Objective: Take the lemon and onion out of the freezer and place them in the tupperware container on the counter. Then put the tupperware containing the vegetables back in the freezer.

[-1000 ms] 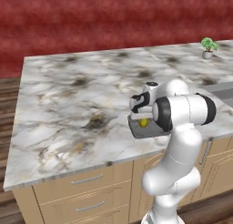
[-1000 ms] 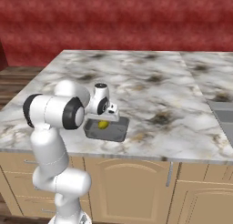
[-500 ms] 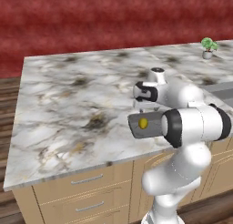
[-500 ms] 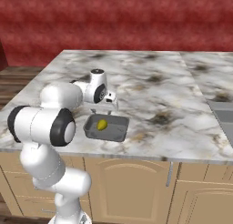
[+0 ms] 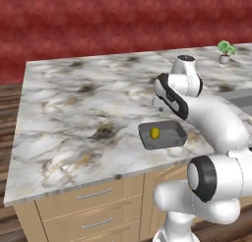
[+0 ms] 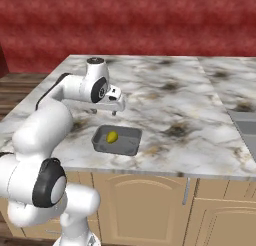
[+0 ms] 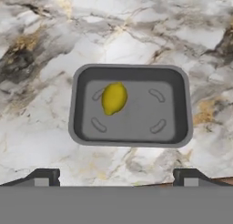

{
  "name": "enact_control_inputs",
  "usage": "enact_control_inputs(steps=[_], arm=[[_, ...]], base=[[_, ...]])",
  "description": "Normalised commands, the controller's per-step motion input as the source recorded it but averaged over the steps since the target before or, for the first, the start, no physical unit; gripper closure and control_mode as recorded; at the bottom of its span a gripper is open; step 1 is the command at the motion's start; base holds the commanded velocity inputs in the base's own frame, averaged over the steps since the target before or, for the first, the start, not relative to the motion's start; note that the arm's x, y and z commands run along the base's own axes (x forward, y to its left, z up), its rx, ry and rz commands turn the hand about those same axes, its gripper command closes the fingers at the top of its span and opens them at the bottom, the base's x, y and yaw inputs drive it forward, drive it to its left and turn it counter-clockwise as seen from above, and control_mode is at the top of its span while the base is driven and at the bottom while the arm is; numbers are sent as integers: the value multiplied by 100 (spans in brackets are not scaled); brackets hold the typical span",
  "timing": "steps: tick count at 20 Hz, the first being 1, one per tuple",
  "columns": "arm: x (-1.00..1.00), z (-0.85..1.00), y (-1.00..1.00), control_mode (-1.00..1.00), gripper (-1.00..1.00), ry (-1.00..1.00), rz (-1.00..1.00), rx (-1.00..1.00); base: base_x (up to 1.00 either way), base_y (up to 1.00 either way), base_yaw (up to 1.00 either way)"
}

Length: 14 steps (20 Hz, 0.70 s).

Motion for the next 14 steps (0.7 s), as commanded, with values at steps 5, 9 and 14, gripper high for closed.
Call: enact_control_inputs(steps=[5,9,14], arm=[[-98,98,0,-100,-100,-6,0,0],[-83,69,9,-100,-100,-1,0,0],[-84,30,12,-100,-100,0,0,0]], base=[[0,0,0],[0,0,0],[0,0,0]])
